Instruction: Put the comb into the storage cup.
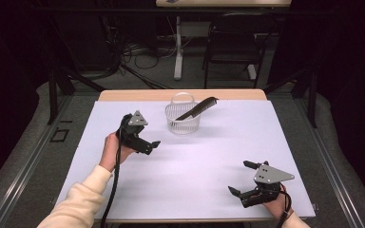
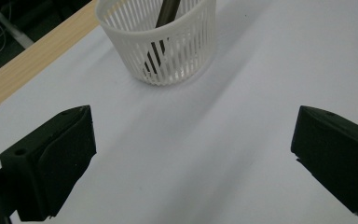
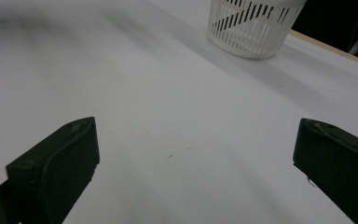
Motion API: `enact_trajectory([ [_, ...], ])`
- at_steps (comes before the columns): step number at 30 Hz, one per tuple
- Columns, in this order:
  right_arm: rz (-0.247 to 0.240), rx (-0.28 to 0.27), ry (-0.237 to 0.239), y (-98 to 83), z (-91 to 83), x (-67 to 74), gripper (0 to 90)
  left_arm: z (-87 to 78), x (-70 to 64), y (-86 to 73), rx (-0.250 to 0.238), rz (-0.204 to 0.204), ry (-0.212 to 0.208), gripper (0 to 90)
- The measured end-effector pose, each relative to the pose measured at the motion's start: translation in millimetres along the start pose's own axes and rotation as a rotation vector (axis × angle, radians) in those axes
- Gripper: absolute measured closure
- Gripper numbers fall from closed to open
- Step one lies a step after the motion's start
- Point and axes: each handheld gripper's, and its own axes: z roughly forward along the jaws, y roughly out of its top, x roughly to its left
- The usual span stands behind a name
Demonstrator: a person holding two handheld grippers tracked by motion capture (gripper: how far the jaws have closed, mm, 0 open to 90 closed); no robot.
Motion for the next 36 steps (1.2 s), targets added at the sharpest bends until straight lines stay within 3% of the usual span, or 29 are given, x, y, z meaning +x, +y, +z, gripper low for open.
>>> enact_trajectory([
  [21, -0.001, 0.000, 0.001, 0.5, -0.1, 0.8, 0.0, -27.5, -17.4, -32.6, 0.015, -0.010, 0.014, 0.0],
  [36, 0.000, 0.004, -0.003, 0.5, 0.1, 0.6, 0.0, -36.4, -30.0, -68.4, 0.027, -0.063, 0.012, 0.0],
])
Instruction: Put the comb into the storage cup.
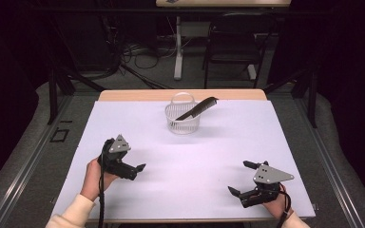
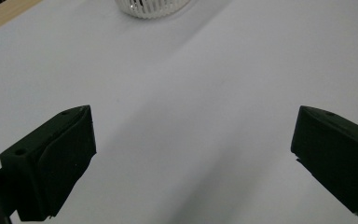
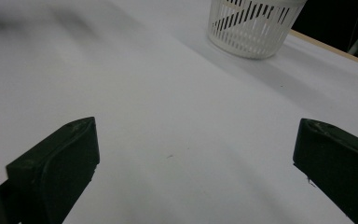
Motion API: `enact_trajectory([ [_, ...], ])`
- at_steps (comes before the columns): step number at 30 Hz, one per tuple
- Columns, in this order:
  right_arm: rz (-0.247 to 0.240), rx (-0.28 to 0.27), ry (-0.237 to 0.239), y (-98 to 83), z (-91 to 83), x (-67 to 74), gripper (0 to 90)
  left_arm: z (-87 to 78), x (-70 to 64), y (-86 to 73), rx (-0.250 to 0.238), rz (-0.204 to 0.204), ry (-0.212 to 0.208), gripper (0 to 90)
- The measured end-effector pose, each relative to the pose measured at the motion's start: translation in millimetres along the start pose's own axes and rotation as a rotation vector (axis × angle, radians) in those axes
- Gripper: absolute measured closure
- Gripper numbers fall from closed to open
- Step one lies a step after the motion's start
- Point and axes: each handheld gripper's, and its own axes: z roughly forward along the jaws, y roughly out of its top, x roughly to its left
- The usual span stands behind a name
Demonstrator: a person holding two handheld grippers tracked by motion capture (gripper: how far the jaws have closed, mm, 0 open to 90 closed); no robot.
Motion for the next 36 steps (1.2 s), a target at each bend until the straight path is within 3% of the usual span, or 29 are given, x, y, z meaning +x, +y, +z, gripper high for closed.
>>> enact_trajectory([
  [6, 0.000, 0.006, 0.003, -0.2, 1.0, 0.1, 0.0, -2.8, -2.8, -12.5, -0.008, -0.020, 0.019, 0.0],
  [16, 0.001, 0.007, 0.003, -0.4, 2.0, -0.3, 0.0, -7.9, -9.4, -31.0, -0.066, -0.062, 0.050, 0.1],
  [36, 0.003, 0.013, 0.005, -0.6, 2.6, -0.6, 0.0, -14.7, -20.7, -56.5, -0.135, -0.088, 0.085, 0.1],
])
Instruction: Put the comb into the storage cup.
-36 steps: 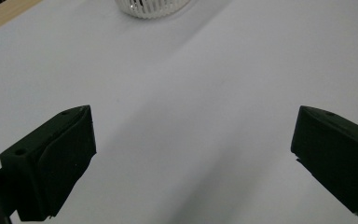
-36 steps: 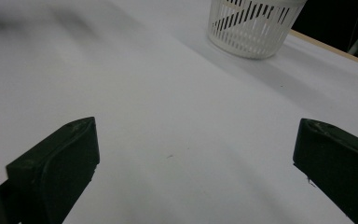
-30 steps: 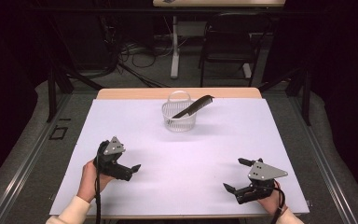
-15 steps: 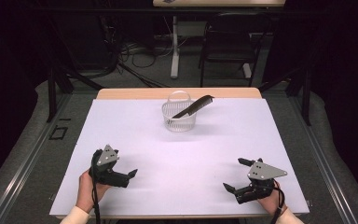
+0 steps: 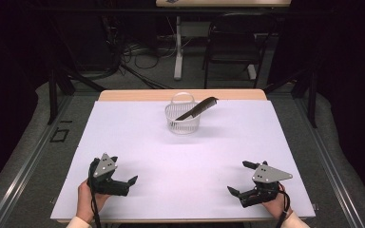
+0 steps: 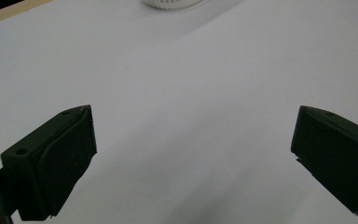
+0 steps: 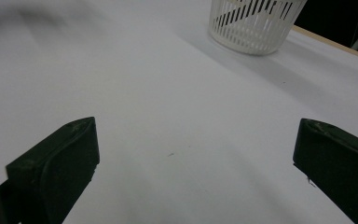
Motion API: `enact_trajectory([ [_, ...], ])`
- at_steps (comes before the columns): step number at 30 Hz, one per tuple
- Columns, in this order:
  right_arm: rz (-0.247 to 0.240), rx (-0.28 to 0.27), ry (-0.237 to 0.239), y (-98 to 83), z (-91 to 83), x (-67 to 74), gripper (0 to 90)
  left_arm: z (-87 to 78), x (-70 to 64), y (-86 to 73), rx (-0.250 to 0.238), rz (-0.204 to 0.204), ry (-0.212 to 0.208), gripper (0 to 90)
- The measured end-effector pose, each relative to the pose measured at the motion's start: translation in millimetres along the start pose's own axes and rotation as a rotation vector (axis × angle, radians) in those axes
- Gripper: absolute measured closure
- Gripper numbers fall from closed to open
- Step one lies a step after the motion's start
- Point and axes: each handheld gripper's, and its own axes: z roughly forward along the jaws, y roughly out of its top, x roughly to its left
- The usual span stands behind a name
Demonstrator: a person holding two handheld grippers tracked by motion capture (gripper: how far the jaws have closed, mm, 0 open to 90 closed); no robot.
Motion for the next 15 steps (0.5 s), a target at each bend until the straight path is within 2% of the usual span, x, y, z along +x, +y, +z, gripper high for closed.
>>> enact_trajectory([
  [8, 0.000, 0.002, 0.001, -0.2, -0.1, -0.3, 0.0, -2.9, -5.9, -9.5, -0.017, 0.000, 0.007, 0.1],
  [15, 0.003, 0.005, 0.003, -0.7, 0.0, -0.9, 0.0, -4.4, -9.4, -17.1, -0.001, 0.000, 0.013, 0.0],
])
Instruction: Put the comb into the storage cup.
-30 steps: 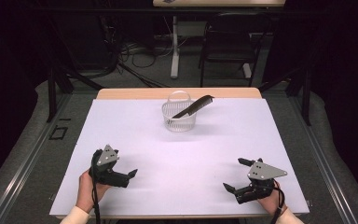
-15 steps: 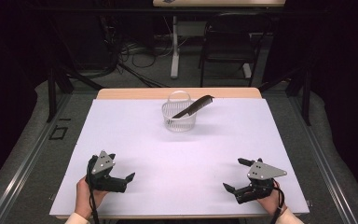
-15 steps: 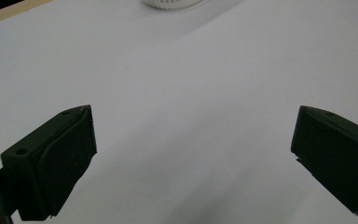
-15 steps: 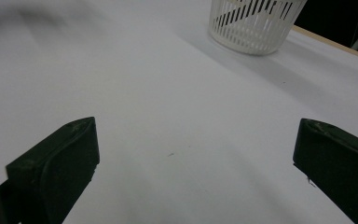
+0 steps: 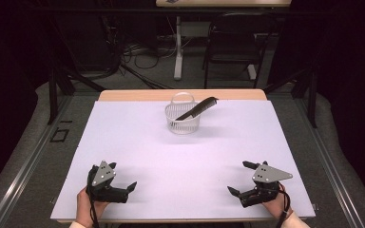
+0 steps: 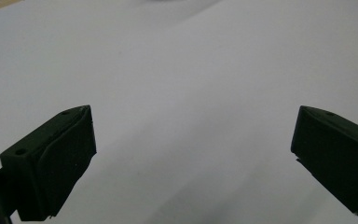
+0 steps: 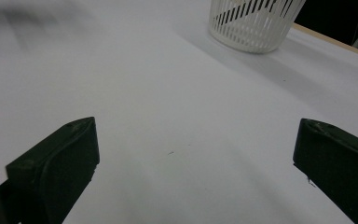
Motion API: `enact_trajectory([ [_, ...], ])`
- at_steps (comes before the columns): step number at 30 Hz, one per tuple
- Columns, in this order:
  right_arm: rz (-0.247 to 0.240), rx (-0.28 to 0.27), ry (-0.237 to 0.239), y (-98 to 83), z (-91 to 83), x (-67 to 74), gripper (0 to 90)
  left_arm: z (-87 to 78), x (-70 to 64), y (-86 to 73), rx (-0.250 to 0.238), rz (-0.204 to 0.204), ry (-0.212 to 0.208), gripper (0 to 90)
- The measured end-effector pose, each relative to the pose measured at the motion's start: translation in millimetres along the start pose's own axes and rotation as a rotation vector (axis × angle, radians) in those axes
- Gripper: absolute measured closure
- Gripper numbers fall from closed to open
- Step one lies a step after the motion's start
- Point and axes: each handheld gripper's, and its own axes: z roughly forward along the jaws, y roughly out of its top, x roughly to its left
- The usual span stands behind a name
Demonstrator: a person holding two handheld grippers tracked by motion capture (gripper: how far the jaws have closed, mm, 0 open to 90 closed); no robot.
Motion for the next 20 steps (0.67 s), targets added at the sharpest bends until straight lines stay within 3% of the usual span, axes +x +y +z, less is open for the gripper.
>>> enact_trajectory([
  [9, 0.005, 0.005, 0.007, -0.4, 0.2, 0.1, 0.0, -5.9, -1.5, -6.8, 0.000, -0.002, 0.025, 0.0],
  [20, 0.000, 0.004, 0.009, -0.3, 0.6, 0.0, 0.0, -6.0, -1.7, -5.3, -0.015, 0.002, 0.016, 0.0],
])
